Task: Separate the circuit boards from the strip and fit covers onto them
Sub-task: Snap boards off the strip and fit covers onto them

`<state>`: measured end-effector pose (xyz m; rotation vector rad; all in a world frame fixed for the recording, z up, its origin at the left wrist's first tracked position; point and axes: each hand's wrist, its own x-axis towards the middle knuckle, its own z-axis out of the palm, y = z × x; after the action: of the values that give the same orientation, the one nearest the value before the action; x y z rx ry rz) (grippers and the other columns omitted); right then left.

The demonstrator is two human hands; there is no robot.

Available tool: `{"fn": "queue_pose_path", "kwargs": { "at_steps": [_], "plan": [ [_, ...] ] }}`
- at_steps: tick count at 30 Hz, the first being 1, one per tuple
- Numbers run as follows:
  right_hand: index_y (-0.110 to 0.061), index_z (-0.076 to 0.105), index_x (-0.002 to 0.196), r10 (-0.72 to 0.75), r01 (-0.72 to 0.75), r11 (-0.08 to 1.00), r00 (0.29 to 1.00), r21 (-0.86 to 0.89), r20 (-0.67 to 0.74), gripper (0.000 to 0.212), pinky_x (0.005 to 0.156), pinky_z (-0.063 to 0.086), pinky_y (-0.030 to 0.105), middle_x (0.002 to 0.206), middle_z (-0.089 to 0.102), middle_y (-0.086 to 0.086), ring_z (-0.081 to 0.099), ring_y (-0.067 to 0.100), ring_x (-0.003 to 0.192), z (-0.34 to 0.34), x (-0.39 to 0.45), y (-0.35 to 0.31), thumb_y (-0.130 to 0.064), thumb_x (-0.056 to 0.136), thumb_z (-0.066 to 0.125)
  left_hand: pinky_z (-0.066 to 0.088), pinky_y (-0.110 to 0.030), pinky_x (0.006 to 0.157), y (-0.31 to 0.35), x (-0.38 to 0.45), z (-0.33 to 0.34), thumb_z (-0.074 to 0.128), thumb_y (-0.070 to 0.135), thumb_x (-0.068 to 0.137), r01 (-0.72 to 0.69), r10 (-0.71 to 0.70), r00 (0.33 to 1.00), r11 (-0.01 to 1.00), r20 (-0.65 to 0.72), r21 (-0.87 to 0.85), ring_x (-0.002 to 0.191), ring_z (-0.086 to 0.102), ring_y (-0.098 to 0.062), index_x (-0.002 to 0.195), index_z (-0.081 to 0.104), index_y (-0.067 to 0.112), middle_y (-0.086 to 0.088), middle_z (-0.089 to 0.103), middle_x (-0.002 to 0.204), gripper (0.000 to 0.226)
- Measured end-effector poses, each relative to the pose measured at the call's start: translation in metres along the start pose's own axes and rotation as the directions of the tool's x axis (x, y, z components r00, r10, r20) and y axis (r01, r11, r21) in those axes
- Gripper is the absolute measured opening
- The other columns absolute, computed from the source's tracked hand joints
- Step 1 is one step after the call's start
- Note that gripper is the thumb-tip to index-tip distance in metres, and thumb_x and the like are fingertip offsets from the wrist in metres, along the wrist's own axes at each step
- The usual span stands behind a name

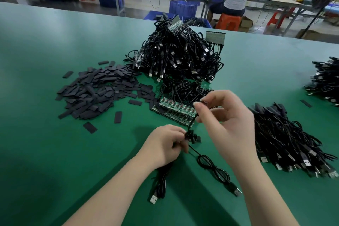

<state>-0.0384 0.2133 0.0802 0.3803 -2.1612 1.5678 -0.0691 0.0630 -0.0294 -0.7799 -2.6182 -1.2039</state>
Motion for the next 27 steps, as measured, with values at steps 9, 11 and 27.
{"fn": "queue_pose_path", "kwargs": {
  "at_steps": [9,11,27],
  "plan": [
    [-0.030,0.062,0.088,0.150,-0.136,0.936,0.988,0.325,-0.020,0.010,0.065,0.058,0.027,0.077,0.065,-0.007,0.073,0.020,0.067,0.007,0.004,-0.002,-0.020,0.091,0.066,0.044,-0.014,0.080,0.012,0.006,-0.018,0.042,0.023,0.101,0.140,-0.304,0.700,0.946,-0.646,-0.293,0.093,0.058,0.000,0.108,0.059,0.029,0.023,0.061,0.098,0.020],
    [-0.026,0.062,0.090,0.263,-0.255,0.875,0.964,0.413,0.038,0.010,0.066,0.057,0.026,0.077,0.063,-0.003,0.074,0.023,0.071,0.014,0.004,0.006,-0.016,0.094,0.062,0.044,-0.019,0.089,0.016,0.004,-0.028,0.041,0.017,0.099,0.000,-0.063,0.597,0.997,-0.800,-0.078,0.103,0.058,0.002,0.108,0.061,0.024,0.024,0.061,0.103,0.023],
    [-0.031,0.052,0.108,0.667,-0.174,0.462,0.715,-0.869,0.211,0.034,0.071,0.046,0.031,0.099,0.061,-0.007,0.061,0.019,0.091,-0.012,-0.024,0.057,-0.062,0.094,0.044,0.049,-0.024,0.087,0.010,0.008,-0.036,0.055,0.022,0.098,0.126,-0.221,0.611,0.975,-0.760,-0.183,0.091,0.062,-0.004,0.113,0.057,0.029,0.020,0.062,0.102,0.017]
  ]
}}
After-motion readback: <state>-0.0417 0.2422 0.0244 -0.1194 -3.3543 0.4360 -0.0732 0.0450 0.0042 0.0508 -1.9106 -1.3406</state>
